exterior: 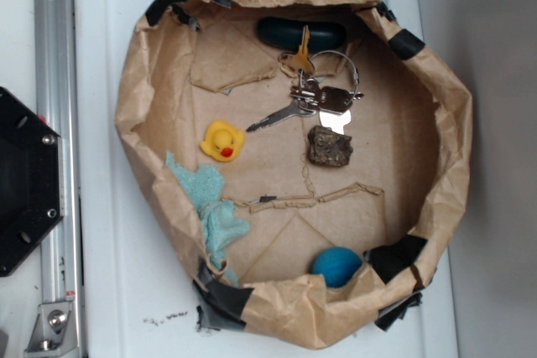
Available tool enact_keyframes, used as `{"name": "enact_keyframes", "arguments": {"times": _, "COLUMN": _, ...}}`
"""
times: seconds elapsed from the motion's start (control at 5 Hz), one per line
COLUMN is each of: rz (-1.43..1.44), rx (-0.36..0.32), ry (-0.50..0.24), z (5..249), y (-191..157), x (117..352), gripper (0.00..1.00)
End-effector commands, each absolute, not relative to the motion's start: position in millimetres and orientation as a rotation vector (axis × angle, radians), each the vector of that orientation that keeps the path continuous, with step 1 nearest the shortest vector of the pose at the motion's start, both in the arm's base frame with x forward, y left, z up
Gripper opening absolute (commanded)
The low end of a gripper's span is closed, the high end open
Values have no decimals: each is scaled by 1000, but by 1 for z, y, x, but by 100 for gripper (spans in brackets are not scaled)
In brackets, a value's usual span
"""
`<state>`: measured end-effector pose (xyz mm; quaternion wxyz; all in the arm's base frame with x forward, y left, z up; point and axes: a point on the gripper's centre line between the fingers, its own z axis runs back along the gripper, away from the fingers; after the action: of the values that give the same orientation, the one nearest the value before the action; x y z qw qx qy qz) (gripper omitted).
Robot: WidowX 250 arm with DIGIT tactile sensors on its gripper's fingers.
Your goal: Grab the blue cloth.
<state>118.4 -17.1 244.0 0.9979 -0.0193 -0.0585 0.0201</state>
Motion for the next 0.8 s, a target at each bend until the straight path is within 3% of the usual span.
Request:
{"name": "enact_keyframes", "arguments": {"times": 0.0, "rz": 40, "rx": -39, "ry": -117, "z": 244, "y": -17, "x": 118, "gripper": 100}}
{"name": "enact_keyframes", "arguments": {"times": 0.2, "rz": 124, "rx": -41, "ry": -113, "z": 216, "y": -15, "x": 168, "gripper": 100}}
{"name": "enact_keyframes", "arguments": {"times": 0.4, "rz": 192, "rx": -74, "ry": -54, "z": 185, "y": -15, "x": 217, "gripper": 100}}
{"name": "enact_keyframes", "arguments": {"times": 0.6, "rz": 271, "rx": -103, "ry": -43, "z": 160, "y": -8, "x": 243, "gripper": 100}}
